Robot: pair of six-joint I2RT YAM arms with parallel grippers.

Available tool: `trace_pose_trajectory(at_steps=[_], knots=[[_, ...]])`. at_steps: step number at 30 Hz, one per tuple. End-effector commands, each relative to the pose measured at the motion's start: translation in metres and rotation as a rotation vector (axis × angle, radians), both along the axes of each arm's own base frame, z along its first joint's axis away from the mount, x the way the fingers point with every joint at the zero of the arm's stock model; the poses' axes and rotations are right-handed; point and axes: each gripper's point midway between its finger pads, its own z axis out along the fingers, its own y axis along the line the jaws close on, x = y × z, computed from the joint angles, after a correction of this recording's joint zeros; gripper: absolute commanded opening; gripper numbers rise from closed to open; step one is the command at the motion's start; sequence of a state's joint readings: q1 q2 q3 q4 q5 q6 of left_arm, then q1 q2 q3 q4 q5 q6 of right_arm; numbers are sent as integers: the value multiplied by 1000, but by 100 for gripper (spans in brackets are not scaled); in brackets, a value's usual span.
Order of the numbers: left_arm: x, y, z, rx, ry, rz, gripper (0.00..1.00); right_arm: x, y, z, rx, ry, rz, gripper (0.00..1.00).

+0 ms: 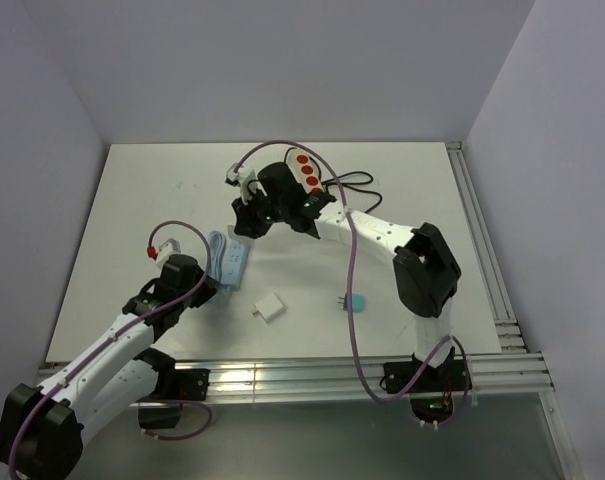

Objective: Insert the plug

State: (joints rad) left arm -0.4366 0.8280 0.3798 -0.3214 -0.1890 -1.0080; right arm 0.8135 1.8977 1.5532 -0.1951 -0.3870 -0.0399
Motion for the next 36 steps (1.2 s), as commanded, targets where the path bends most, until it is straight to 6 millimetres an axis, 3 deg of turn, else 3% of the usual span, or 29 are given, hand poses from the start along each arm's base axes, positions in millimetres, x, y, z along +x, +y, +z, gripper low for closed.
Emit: trace_pose_trajectory(at_steps=[1,5,7,19,23,27,36], knots=[[1,-4,7,-30,-38,-8,33,3,11,5,-22,-84,75,0],[-1,-4,14,-53,-79,-13,50,11,18,-7,-52,-141,114,0],[-2,-5,16,-57,-83,-22,52,16,20,-13,-74,-176,127,0],[0,-9,24,-68,-109,-43,49,21,34,-27,-28,-273,184,0],[0,-8,25,-72,-116,-38,39,25,38,-38,-56,-252,192,0],[0,-8,24,-72,-123,-37,36,24,42,-37,-43,-244,202,0],[1,-10,15,-71,-107,-44,39,27,44,-49,-77,-219,203,0]])
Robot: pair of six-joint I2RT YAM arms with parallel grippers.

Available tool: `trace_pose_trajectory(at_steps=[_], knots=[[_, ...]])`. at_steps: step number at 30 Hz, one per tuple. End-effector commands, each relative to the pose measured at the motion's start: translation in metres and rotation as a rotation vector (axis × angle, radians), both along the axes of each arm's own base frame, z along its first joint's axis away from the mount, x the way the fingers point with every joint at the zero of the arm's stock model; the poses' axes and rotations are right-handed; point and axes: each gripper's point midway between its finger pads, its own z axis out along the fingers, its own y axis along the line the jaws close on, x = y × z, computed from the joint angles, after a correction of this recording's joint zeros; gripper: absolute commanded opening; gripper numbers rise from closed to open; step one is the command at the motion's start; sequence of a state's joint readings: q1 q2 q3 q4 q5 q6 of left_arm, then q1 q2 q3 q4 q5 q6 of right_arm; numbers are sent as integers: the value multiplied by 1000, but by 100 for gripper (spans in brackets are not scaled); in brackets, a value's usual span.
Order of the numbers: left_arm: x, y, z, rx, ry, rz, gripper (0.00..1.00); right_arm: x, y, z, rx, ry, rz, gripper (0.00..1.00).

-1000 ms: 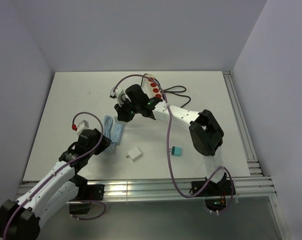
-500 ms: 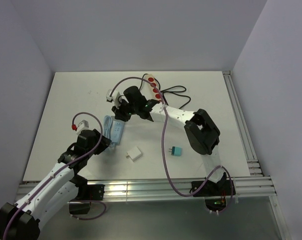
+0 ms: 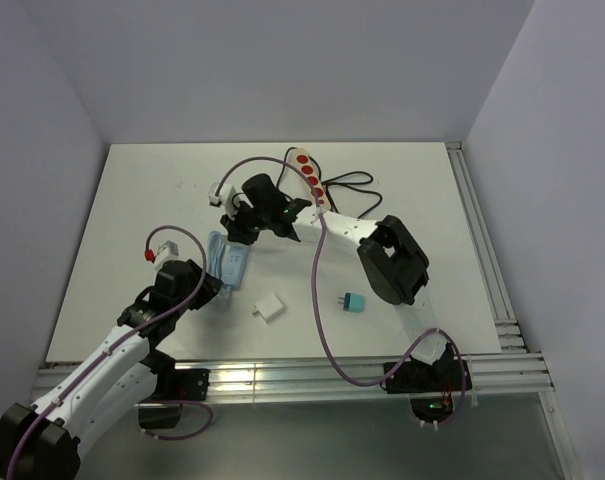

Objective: Insert the plug

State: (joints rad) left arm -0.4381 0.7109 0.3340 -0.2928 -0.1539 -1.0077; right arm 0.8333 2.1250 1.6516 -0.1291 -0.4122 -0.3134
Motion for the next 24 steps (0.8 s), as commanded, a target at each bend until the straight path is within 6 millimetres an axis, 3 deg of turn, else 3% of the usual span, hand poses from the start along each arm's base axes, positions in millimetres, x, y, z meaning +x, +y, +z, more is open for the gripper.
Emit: trace_pose_trajectory(at_steps=[1,15,24], knots=[[4,-4,2,-10,-25,-16,39,4,11,19,29,-41,25,0],[6,-3,5,0,-37,-13,41,5,10,2,-4,-16,13,0],[7,-4,5,0,-44,-17,41,-3,-10,-18,-79,-9,2,0]])
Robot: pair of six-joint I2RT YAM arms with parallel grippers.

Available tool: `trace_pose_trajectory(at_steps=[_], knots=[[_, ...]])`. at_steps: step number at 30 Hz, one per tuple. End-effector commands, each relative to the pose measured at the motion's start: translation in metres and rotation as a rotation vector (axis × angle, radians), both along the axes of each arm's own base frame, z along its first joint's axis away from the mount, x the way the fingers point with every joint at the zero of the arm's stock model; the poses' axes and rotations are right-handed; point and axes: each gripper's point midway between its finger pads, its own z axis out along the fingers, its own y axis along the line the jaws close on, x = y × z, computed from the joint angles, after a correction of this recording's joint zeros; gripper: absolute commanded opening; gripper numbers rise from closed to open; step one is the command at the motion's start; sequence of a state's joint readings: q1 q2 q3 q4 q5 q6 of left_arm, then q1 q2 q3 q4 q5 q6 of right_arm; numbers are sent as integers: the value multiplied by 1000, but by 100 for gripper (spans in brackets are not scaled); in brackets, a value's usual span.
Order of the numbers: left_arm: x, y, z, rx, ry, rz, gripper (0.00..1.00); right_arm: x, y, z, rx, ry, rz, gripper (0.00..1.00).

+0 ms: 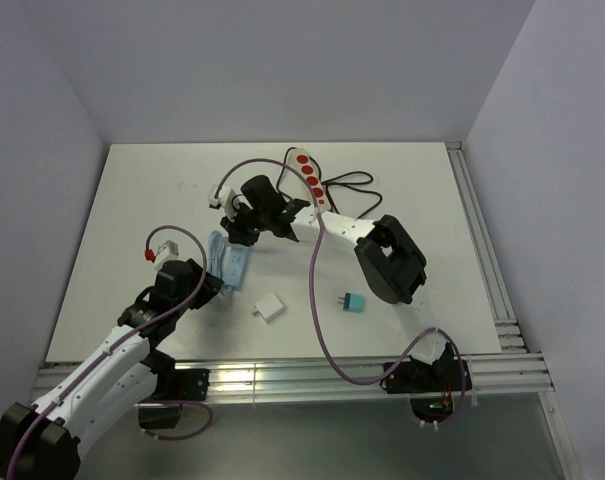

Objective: Insert the plug

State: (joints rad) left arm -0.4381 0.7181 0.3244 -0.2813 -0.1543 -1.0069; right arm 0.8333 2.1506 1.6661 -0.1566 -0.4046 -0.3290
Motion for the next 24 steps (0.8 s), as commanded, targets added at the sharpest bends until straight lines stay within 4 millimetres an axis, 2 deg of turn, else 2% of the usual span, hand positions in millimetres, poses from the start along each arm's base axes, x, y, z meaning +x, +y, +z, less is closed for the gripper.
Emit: trace_pose_trajectory(at_steps=[1,5,13,17,19,24], knots=[[7,-4,7,-3,-44,-19,41,-4,-10,-8,-55,-17,-2,0],[7,-5,8,-7,-46,-23,41,-5,-23,-29,-116,-10,-35,0],[7,-5,7,-10,-51,-22,40,-14,-39,-52,-105,3,-83,0],[6,-6,4,-12,-45,-26,40,-17,-46,-69,-131,20,-89,0],[6,-6,4,-13,-45,-30,40,-17,-45,-67,-123,38,-92,0],[6,-3,6,0,-51,-23,40,-5,-64,-69,-138,71,-128,0]])
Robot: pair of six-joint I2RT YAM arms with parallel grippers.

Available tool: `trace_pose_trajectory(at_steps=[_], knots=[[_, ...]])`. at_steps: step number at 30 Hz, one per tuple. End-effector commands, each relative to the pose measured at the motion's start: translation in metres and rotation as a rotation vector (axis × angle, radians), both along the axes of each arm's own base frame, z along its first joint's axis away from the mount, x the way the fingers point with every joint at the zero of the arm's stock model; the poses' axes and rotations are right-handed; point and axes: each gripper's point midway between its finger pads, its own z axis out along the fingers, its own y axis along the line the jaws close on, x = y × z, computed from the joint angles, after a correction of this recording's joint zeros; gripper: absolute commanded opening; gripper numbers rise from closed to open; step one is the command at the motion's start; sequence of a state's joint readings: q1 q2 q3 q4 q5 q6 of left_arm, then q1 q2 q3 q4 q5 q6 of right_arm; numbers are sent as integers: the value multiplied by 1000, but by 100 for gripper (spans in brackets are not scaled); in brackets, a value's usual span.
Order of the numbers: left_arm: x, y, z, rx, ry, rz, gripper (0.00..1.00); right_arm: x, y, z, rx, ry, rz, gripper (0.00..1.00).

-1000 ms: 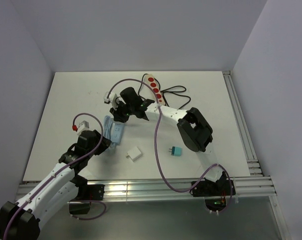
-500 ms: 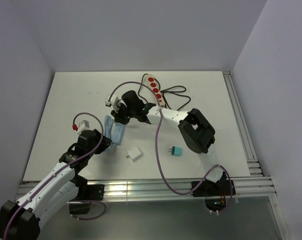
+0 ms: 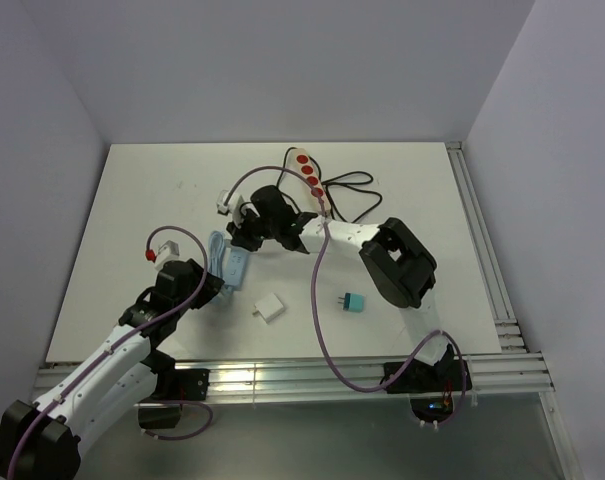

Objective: Insert the plug

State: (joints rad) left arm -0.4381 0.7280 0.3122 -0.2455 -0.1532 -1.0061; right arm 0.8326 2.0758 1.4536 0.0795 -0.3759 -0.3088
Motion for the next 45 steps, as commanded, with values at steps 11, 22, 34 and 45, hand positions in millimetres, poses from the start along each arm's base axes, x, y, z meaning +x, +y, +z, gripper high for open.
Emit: trace_pose_trajectory(at_steps=[11,22,34,45], knots=[[5,-7,-2,-5,-22,-30,42,22,-72,-66,-286,137,-174,0],[17,-12,-14,13,-3,-39,45,25,-72,-66,-301,142,-131,0],[20,-11,-19,26,2,-31,45,12,-63,-80,-389,109,-93,0],[24,-12,-33,49,27,-36,4,3,-65,-90,-431,102,-99,0]])
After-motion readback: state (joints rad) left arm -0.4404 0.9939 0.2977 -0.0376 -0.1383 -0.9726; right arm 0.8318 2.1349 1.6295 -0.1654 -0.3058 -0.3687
